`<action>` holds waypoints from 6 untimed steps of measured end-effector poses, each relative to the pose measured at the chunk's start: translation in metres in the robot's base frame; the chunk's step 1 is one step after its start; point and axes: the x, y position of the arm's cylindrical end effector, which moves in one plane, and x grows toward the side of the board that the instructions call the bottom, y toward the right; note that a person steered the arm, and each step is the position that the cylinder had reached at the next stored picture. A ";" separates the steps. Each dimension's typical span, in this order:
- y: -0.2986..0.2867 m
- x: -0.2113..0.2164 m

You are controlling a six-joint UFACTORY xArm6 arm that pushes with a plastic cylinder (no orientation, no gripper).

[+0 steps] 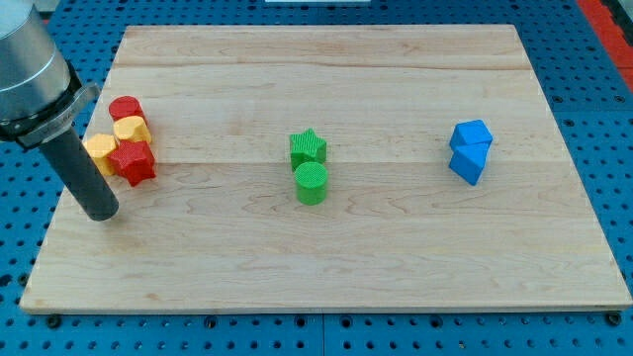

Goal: Slide the yellow hexagon to the bottom center

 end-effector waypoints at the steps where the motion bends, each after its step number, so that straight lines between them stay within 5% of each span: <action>1: 0.000 0.005; 6: 0.008 0.017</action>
